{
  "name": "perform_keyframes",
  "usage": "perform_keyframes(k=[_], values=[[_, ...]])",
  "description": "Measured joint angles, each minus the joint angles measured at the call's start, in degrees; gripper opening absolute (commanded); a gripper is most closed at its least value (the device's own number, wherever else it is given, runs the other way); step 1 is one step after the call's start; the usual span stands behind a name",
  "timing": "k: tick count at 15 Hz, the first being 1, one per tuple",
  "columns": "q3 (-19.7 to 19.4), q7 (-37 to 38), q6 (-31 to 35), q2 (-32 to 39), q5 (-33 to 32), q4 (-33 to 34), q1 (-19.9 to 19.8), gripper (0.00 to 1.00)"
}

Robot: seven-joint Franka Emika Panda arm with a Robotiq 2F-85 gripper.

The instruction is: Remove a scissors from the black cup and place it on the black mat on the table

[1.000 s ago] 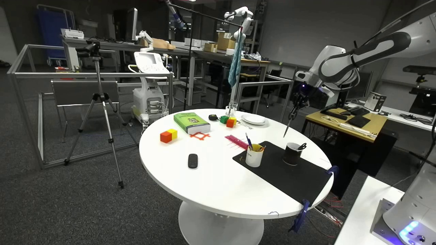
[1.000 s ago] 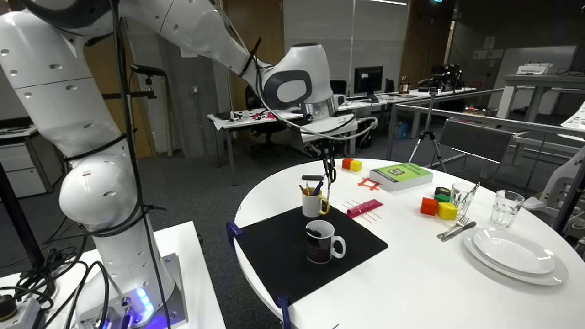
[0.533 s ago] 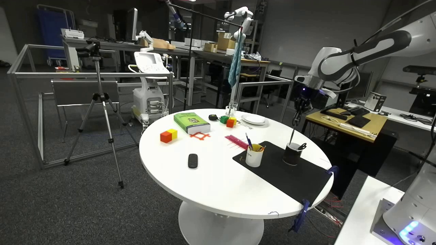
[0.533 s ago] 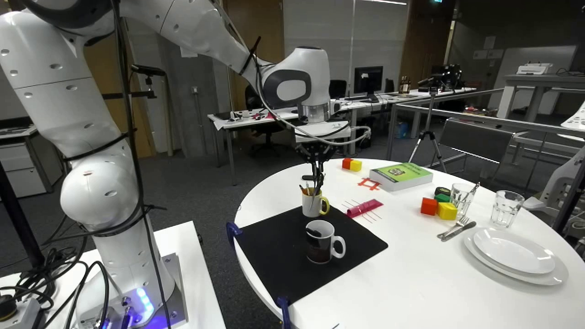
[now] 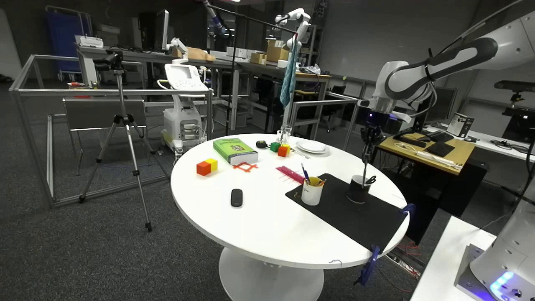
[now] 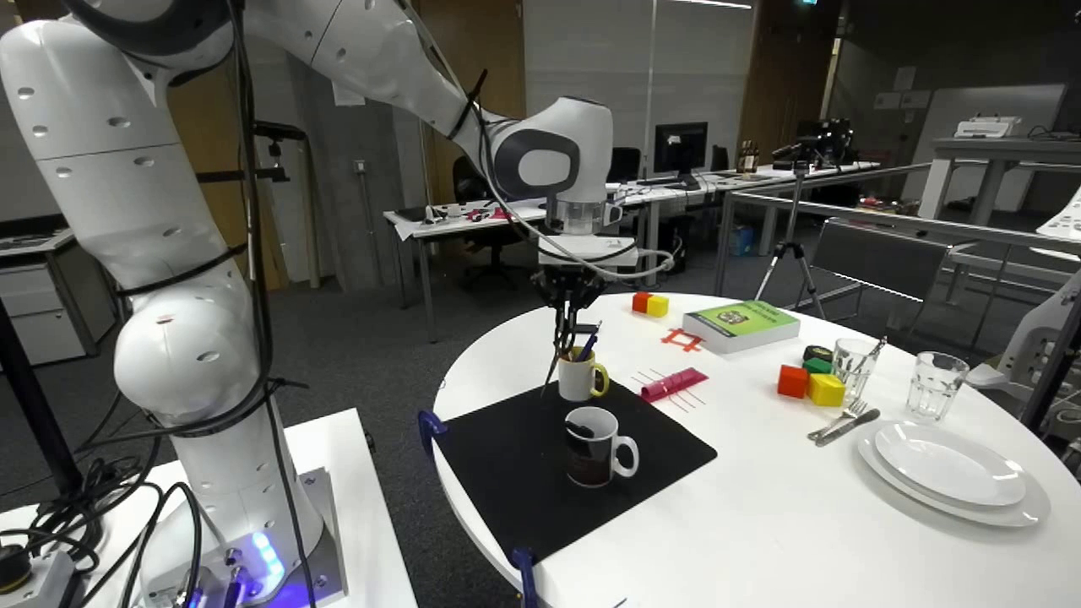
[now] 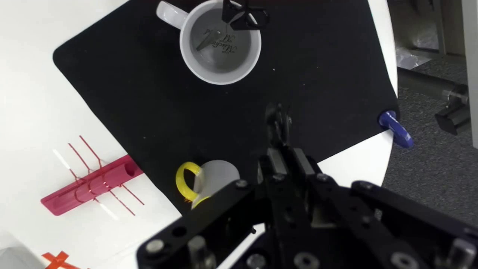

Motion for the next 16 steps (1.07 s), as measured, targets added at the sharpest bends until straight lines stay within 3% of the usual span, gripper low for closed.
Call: perform_keyframes(k=[11, 16], values=[[2.26, 3.76, -2.07, 12.79, 1.8, 9.38, 0.08, 0.02], [3.2, 5.23, -7.27, 17.45, 1.36, 13.96, 0.01, 0.02]])
